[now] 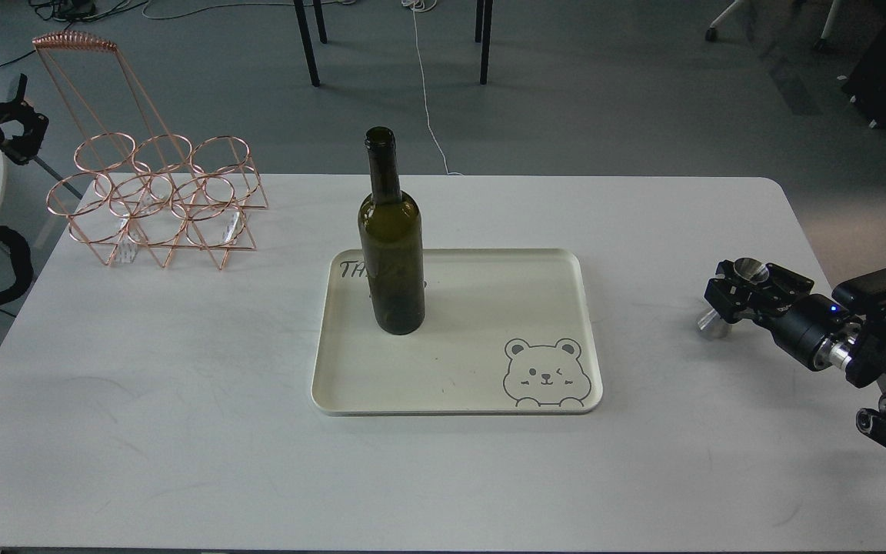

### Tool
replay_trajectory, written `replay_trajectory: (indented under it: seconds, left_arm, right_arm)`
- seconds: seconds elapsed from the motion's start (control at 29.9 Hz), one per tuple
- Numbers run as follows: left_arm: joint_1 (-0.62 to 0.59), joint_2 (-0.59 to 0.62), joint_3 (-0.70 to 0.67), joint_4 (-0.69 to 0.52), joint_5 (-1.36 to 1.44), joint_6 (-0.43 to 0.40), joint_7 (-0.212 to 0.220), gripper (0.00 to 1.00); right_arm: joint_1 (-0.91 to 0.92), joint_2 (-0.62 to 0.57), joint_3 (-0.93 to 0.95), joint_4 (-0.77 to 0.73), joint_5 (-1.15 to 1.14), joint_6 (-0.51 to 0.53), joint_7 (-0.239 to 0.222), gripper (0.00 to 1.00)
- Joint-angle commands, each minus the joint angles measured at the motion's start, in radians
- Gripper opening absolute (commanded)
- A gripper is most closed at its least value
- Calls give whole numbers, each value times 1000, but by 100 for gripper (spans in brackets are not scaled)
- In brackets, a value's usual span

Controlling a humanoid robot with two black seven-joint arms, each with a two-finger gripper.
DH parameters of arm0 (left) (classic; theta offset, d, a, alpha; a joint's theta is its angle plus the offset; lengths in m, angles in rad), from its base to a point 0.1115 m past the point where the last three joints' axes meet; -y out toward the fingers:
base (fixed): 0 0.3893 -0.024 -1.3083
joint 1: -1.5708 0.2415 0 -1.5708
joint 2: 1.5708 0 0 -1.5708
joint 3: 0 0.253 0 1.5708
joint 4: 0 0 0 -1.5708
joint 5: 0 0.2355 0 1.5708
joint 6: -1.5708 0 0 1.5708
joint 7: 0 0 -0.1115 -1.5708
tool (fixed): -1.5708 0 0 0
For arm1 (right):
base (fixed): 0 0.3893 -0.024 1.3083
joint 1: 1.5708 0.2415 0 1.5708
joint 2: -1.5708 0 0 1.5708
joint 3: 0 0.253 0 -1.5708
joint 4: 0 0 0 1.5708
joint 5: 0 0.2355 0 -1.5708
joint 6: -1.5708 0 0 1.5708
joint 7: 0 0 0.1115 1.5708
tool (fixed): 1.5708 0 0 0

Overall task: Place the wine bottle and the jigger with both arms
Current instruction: 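Lift the jigger off the tray and carry it away from the bottle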

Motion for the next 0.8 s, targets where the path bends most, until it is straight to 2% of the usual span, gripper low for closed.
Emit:
replay_trajectory:
  seconds: [0.0, 0.1, 0.37, 0.53, 0.77]
  left_arm:
    - [0, 1, 1, 0, 0, 0, 0, 99]
    - [0, 3, 0, 0, 0, 0, 0, 99]
    - [0, 15, 0, -3, 0, -1, 0, 99]
    - [0, 27, 0, -9, 0, -1, 0, 99]
    - [0, 59, 0, -43, 0, -1, 5, 99]
  right_arm:
    - [-7, 0, 0, 0, 0, 0, 0, 21]
    - [-11, 2, 0, 9, 1, 0, 0, 35]
    - [-25, -29, 2, 70, 1, 0, 0, 59]
    - [-28, -104, 3, 175, 1, 0, 0, 64]
    - [-36, -326, 5, 379, 8, 0, 0, 73]
